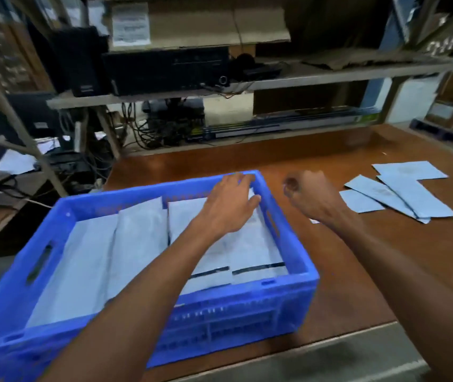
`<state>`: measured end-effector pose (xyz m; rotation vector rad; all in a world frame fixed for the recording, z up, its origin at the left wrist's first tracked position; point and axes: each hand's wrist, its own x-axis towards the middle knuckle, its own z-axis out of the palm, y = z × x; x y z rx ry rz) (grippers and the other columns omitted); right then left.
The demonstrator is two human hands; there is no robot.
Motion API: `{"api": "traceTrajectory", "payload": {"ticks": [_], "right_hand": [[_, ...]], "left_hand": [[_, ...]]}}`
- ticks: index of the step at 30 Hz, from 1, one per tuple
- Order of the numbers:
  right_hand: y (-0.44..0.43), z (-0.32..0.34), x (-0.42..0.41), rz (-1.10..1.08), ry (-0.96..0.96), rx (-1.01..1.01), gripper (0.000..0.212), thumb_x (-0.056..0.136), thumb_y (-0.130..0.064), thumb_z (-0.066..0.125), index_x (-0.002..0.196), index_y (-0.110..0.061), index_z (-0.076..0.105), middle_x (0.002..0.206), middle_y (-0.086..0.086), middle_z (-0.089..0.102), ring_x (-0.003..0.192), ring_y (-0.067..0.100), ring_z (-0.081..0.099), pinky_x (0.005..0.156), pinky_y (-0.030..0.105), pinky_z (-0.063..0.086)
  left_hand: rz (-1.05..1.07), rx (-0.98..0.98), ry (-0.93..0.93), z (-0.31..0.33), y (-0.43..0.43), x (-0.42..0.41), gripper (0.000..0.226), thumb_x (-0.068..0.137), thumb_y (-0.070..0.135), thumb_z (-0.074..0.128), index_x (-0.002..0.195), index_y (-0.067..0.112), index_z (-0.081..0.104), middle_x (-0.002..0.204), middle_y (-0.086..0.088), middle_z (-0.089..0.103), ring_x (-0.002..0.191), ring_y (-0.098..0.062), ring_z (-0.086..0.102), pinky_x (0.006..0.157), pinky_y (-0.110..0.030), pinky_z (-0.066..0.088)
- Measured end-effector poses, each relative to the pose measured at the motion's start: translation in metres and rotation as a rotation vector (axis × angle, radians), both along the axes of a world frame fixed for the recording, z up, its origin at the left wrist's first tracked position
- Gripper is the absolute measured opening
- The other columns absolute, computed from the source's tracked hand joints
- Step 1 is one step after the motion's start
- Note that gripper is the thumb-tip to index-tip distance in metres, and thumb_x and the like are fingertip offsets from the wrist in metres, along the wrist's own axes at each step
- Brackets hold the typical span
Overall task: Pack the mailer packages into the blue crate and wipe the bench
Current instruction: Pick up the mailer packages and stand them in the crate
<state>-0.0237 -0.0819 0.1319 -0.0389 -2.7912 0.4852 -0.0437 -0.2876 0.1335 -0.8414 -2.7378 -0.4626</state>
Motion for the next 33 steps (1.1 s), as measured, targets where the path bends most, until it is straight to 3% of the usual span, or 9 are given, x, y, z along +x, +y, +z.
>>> {"api": "traceTrajectory", "payload": {"ticks": [4,8,13,17,21,26,29,31,33], "right_hand": [[0.134,-0.040,0.007,-0.176,-0.143,-0.015,0.018,0.082,-0.026,0.053,0.093,-0.022,0.068,0.094,0.009,0.073,0.088,0.034,0.066,0.074,0.039,0.056],[0.259,-0.073,0.007,-0.283,-0.272,-0.004,0.029,0.089,-0.025,0.055,0.116,-0.023,0.066,0.117,0.010,0.068,0.107,0.032,0.061,0.086,0.038,0.051],[0.369,-0.114,-0.019,-0.286,-0.350,0.068,0.049,0.095,-0.036,0.055,0.140,-0.022,0.046,0.141,0.008,0.054,0.124,0.031,0.052,0.100,0.044,0.046],[0.422,-0.146,-0.047,-0.257,-0.431,0.193,0.056,0.101,-0.049,0.032,0.153,-0.030,0.024,0.160,0.002,0.024,0.145,0.031,0.024,0.112,0.053,0.027],[0.456,-0.174,-0.044,-0.253,-0.562,0.270,0.056,0.101,-0.048,0.022,0.154,-0.033,0.010,0.164,-0.001,0.006,0.150,0.032,0.008,0.115,0.059,0.016],[0.473,-0.169,-0.035,-0.396,-0.380,0.225,0.059,0.099,-0.055,0.014,0.148,-0.026,0.029,0.160,0.003,0.024,0.149,0.027,0.015,0.116,0.058,0.013],[0.447,-0.165,-0.047,-0.166,-0.337,0.274,0.072,0.096,-0.061,0.002,0.153,-0.024,0.024,0.163,0.001,0.018,0.151,0.021,0.009,0.121,0.051,0.008],[0.414,-0.167,-0.049,-0.074,-0.467,0.229,0.071,0.097,-0.063,0.005,0.156,-0.026,0.015,0.164,0.002,0.013,0.151,0.023,0.008,0.120,0.050,0.011],[0.380,-0.168,-0.041,-0.089,-0.481,0.186,0.070,0.097,-0.064,0.012,0.155,-0.024,0.018,0.163,0.006,0.019,0.147,0.030,0.019,0.117,0.051,0.021]], "left_hand": [[-0.140,-0.129,-0.075,-0.009,0.151,-0.018,0.053,0.095,0.041,0.052,0.141,0.016,0.046,0.138,-0.013,0.050,0.127,-0.034,0.046,0.105,-0.042,0.037],[-0.161,-0.303,-0.265,-0.052,0.274,-0.043,0.059,0.095,0.047,0.050,0.146,0.019,0.040,0.149,-0.010,0.042,0.136,-0.034,0.040,0.111,-0.046,0.034],[-0.103,-0.442,-0.365,-0.118,0.344,-0.070,0.064,0.099,0.052,0.042,0.154,0.027,0.021,0.162,-0.005,0.017,0.147,-0.031,0.018,0.116,-0.050,0.021],[-0.114,-0.434,-0.395,-0.156,0.369,-0.103,0.066,0.101,0.059,0.027,0.156,0.038,0.000,0.165,0.005,-0.009,0.152,-0.024,-0.010,0.121,-0.054,0.002],[-0.100,-0.418,-0.344,-0.184,0.365,-0.111,0.062,0.098,0.065,0.014,0.153,0.046,-0.008,0.164,0.013,-0.012,0.152,-0.018,-0.011,0.121,-0.053,0.001],[-0.022,-0.401,-0.246,-0.188,0.342,-0.097,0.064,0.095,0.070,0.009,0.154,0.047,-0.003,0.165,0.011,0.001,0.151,-0.022,0.007,0.117,-0.054,0.016],[0.021,-0.455,-0.249,-0.181,0.333,-0.086,0.074,0.087,0.074,0.001,0.155,0.044,0.000,0.165,0.008,0.007,0.148,-0.027,0.017,0.115,-0.055,0.024],[0.075,-0.483,-0.256,-0.178,0.328,-0.073,0.082,0.083,0.076,-0.004,0.156,0.039,0.002,0.165,0.002,0.012,0.147,-0.032,0.021,0.116,-0.053,0.026],[0.134,-0.479,-0.233,-0.177,0.322,-0.055,0.083,0.086,0.075,-0.002,0.157,0.033,0.006,0.162,-0.004,0.021,0.144,-0.033,0.025,0.115,-0.049,0.028]]}}
